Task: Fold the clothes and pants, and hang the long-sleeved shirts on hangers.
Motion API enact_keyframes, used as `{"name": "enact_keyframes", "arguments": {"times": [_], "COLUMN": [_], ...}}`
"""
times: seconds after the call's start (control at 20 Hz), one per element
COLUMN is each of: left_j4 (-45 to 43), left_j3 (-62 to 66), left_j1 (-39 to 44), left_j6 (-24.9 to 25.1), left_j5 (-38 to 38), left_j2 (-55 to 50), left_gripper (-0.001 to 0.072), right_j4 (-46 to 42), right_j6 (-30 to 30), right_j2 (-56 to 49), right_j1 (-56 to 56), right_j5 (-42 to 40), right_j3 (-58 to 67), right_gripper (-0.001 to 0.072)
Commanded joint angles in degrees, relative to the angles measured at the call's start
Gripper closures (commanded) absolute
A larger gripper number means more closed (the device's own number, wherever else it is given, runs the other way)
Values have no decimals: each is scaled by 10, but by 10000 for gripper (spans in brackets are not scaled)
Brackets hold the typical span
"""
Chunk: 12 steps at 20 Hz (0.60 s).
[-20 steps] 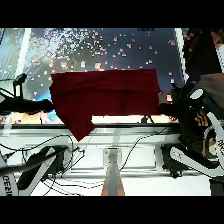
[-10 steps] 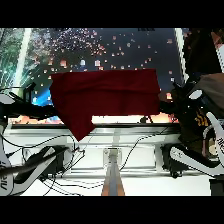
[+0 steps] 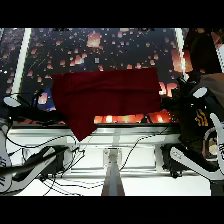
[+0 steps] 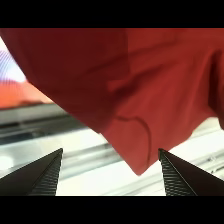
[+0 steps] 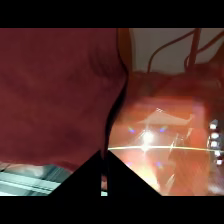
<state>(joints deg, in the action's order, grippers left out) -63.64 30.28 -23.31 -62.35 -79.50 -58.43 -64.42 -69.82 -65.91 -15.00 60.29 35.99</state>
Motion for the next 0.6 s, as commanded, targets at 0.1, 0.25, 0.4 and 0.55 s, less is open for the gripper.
{"name": "enact_keyframes", "arguments": {"times": [0.1, 0.25, 0.4, 0.55], "left_j4": [33, 82, 87, 101], "left_j3": [-69, -69, -69, -69], "left_j1": [1, 31, 83, 119], "left_j6": [10, 49, 45, 48], "left_j5": [17, 53, 87, 89], "left_j2": [-15, -31, -54, -80], "left_gripper": [102, 131, 132, 275], "right_j4": [2, 9, 26, 37], "right_j6": [0, 0, 0, 0], "right_j2": [2, 2, 2, 2], "right_j1": [0, 0, 0, 0], "right_j5": [0, 1, 2, 2], "right_j3": [1, 2, 2, 2], "right_gripper": [698, 698, 698, 699]}}
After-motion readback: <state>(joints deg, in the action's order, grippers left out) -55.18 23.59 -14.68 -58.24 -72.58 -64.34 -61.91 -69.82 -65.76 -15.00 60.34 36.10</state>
